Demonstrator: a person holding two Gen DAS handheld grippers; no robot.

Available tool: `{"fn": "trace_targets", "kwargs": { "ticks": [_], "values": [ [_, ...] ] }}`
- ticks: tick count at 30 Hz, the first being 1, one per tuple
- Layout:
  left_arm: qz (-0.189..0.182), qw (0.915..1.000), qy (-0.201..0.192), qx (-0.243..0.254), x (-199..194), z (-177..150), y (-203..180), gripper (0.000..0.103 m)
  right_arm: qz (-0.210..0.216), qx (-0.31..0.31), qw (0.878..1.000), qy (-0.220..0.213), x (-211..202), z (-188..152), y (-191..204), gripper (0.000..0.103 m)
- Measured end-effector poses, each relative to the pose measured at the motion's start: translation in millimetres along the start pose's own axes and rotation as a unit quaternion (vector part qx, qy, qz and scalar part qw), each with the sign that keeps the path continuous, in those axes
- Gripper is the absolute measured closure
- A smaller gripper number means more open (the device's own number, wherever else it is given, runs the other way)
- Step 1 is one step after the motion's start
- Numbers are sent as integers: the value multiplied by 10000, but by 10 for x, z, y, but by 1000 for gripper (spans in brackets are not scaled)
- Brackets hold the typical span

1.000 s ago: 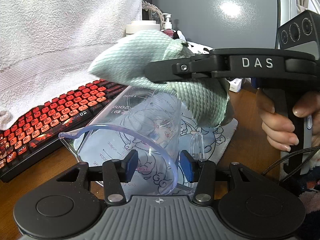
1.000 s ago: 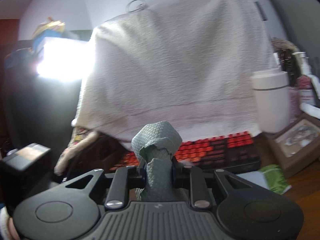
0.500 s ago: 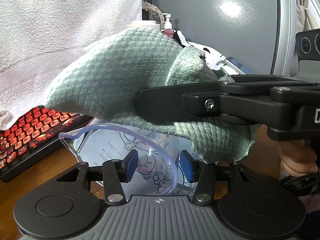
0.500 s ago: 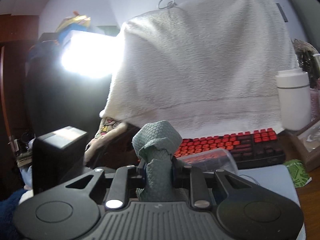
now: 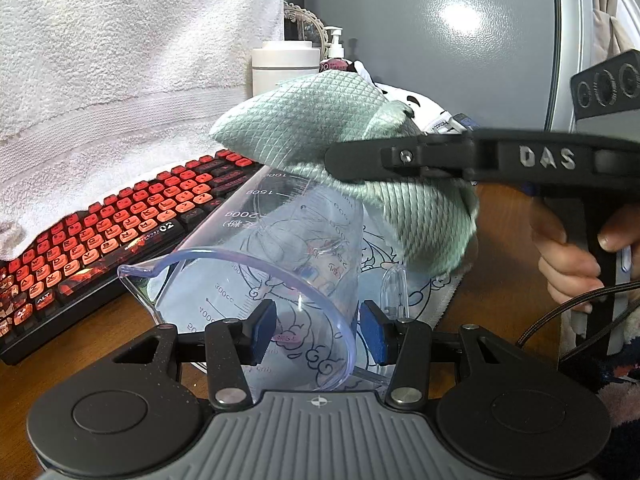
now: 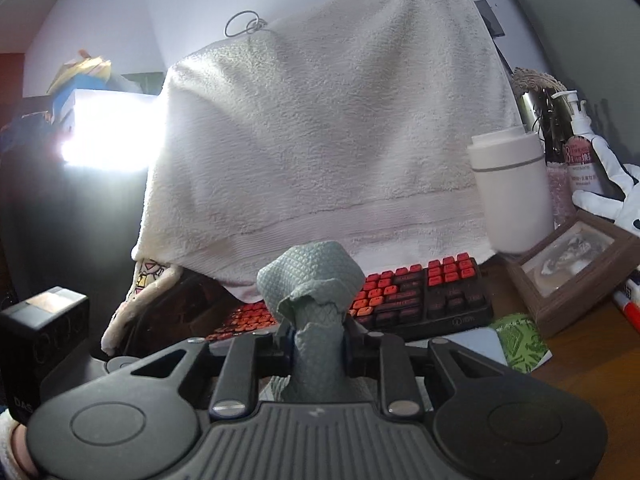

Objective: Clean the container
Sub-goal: 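Wipe the jug's rim and wall with the cloth in the right tool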

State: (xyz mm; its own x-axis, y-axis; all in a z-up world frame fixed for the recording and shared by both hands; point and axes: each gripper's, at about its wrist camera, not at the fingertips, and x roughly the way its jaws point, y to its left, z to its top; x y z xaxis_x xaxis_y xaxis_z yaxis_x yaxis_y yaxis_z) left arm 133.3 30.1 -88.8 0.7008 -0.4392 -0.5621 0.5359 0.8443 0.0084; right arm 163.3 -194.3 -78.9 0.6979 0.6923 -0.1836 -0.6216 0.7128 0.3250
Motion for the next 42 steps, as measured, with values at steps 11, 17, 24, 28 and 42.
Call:
{"fn": "trace_targets", "kwargs": {
  "ticks": [11, 17, 24, 28, 42],
  "values": [
    [6, 10000, 2, 9, 19, 3, 13, 57, 850, -660, 9939, 250, -55, -140, 373, 82],
    [3, 10000, 1, 5, 21, 4, 12, 57, 789, -597, 9947, 262, -86, -101, 324, 80],
    [8, 10000, 2, 7, 18, 3, 0, 57, 486, -206, 9985, 125, -124, -32, 120, 74],
    [6, 10000, 2, 5, 17, 3, -2, 57, 255, 3, 9997, 11, -142, -12, -4, 74],
    [6, 10000, 3, 2, 16, 6, -2, 57, 88, 288, 9995, -25, -178, 52, -183, 67]
  ]
}}
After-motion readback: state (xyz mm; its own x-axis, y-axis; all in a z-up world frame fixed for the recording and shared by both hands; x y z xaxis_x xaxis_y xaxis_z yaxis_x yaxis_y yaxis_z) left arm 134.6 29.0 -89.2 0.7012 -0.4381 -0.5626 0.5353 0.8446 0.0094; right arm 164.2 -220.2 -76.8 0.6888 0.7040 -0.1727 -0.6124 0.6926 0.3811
